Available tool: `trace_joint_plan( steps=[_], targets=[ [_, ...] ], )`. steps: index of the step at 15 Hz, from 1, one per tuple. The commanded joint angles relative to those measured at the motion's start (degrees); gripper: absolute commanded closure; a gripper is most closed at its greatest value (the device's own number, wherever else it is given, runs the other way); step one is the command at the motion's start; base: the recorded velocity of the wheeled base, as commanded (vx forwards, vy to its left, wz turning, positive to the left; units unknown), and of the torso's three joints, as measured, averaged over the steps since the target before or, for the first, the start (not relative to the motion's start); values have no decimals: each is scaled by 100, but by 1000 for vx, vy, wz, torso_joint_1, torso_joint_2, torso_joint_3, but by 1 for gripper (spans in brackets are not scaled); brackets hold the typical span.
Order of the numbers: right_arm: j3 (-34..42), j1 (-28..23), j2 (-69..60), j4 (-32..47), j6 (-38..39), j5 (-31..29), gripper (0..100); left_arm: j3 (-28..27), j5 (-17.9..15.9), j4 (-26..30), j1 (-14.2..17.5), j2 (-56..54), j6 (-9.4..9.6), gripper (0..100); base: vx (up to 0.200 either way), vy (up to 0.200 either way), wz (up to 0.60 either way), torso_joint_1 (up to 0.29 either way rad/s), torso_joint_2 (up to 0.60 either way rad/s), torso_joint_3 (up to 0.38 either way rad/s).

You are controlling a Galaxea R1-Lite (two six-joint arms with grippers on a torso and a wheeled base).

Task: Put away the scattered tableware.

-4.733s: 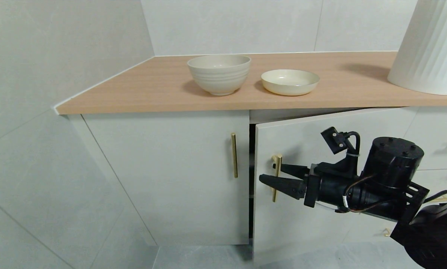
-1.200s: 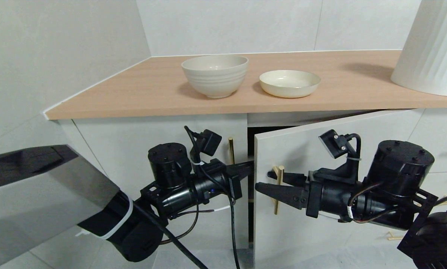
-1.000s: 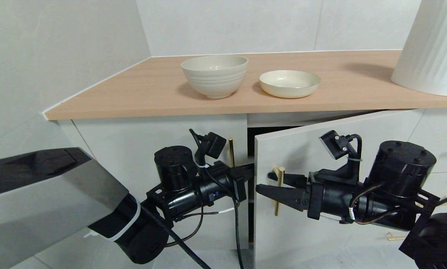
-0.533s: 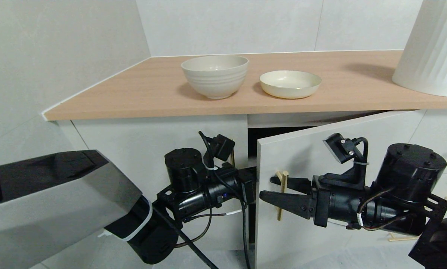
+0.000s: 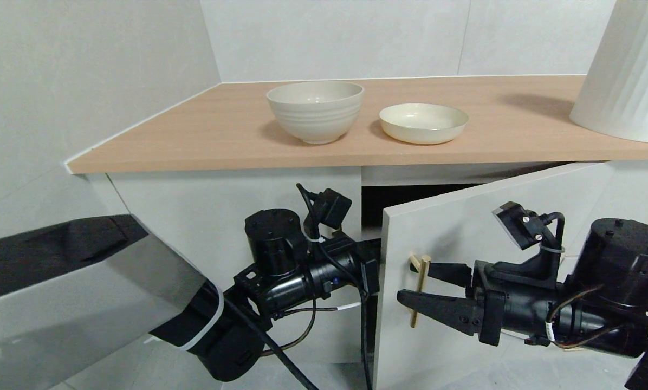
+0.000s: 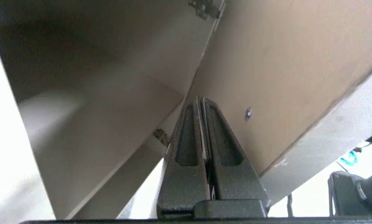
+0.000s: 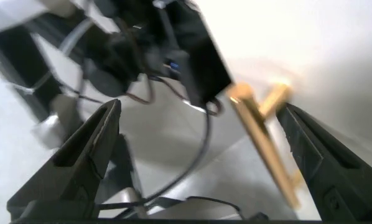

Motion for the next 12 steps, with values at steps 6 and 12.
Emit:
trace_joint_plan(
  steps=[6, 12],
  targets=[
    [660, -416, -623, 46, -540, -466, 0, -1, 4, 21, -102, -105, -12, 100, 0, 0, 0, 0, 0, 0],
    [414, -275, -1661, 1901, -2034, -3489, 0, -168, 4, 618, -146, -334, -12, 100, 0, 0, 0, 0, 0, 0]
  ],
)
